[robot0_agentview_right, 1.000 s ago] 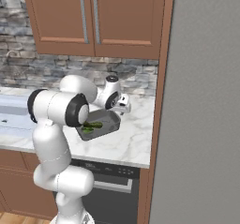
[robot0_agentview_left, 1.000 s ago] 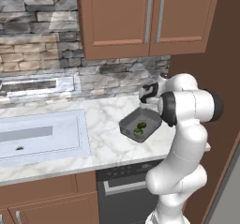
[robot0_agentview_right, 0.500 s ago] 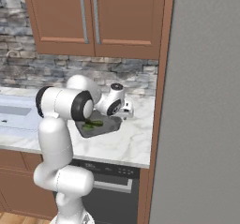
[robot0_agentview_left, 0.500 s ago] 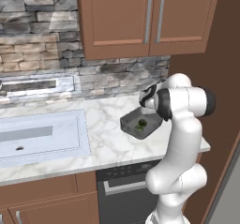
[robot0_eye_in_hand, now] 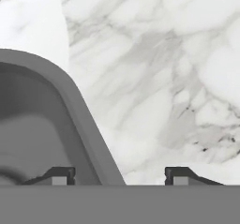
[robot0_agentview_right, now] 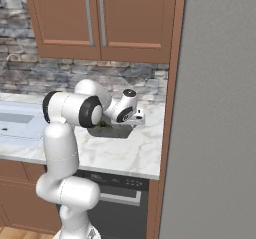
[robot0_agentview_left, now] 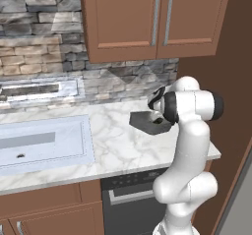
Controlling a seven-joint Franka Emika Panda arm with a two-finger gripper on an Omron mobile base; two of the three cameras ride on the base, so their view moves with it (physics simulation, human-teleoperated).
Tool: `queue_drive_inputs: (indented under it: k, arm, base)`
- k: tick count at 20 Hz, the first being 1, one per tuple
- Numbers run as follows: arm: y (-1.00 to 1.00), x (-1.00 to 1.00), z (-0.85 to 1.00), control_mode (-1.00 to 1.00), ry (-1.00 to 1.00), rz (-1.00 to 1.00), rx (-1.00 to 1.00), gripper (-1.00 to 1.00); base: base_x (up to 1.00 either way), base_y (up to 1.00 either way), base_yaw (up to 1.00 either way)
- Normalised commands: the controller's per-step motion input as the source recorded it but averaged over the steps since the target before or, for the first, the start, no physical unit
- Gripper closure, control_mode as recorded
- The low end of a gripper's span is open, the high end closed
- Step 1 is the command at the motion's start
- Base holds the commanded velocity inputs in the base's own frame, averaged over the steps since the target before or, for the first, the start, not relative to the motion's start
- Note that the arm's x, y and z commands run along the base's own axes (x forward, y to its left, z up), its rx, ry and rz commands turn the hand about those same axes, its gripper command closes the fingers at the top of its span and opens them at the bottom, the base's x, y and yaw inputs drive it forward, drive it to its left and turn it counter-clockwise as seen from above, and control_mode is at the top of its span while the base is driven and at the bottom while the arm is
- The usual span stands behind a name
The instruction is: Take the squash and avocado out of the freezer and place them in the tupperware container on the counter. Then put the tupperware containing the vegetables back in the freezer.
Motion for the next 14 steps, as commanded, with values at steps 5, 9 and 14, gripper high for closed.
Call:
queue_drive_inputs:
  k: [5,9,14]
  arm:
    - [0.01,-0.04,0.0,-1.0,0.0,0.07,0.0,1.0]
    - [0.02,-0.08,0.0,-1.0,0.0,0.02,0.0,1.0]
    - [0.02,-0.22,0.03,-1.0,0.0,-0.03,0.01,1.0]
  base:
    - [0.0,0.0,0.0]
    - [0.0,0.0,0.0]
    - [0.0,0.0,0.0]
